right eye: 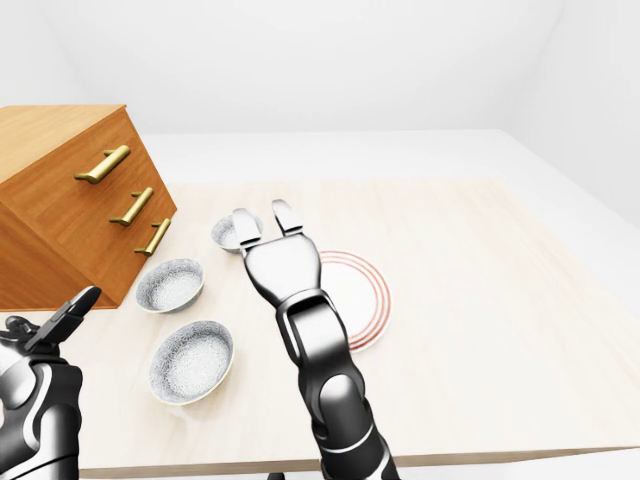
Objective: Put the bowl at the front on the plate.
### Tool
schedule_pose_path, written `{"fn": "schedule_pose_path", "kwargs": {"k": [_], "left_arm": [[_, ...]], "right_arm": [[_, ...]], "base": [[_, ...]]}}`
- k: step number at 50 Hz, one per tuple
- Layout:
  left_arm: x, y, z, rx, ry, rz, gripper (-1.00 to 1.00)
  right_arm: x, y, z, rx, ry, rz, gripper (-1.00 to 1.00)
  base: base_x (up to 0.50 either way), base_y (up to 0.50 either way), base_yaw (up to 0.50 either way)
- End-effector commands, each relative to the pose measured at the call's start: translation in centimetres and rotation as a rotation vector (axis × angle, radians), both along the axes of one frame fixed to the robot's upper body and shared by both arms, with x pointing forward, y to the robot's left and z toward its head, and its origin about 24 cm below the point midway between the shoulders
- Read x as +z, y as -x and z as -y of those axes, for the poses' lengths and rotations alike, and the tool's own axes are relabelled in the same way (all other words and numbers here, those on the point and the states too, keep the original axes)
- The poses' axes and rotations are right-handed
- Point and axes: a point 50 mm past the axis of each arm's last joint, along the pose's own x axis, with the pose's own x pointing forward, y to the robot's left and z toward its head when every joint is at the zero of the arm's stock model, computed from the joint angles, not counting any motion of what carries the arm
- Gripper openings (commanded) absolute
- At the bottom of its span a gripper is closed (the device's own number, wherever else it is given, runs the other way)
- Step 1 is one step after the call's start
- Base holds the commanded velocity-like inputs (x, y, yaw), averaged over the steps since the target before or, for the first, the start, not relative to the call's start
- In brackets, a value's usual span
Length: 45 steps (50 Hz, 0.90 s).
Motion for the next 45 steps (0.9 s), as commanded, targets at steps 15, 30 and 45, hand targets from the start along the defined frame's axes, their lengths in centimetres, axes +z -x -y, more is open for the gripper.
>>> {"fn": "schedule_pose_path", "kwargs": {"k": [15,30,45], "left_arm": [[0.2,0.1,0.0,0.001,-0.005,0.007,1.00],[-0.1,0.0,0.0,-0.001,0.002,-0.006,1.00],[-0.1,-0.1,0.1,-0.002,-0.001,-0.006,1.00]], "right_arm": [[-2.5,1.6,-4.3,0.169,0.052,-0.104,1.00],[-2.1,3.9,-6.5,0.256,0.036,-0.090,1.00],[-3.8,6.2,-7.5,0.355,0.051,-0.151,1.00]], "base": [[0.00,0.00,0.00],[0.00,0.00,0.00],[0.00,0.00,0.00]]}}
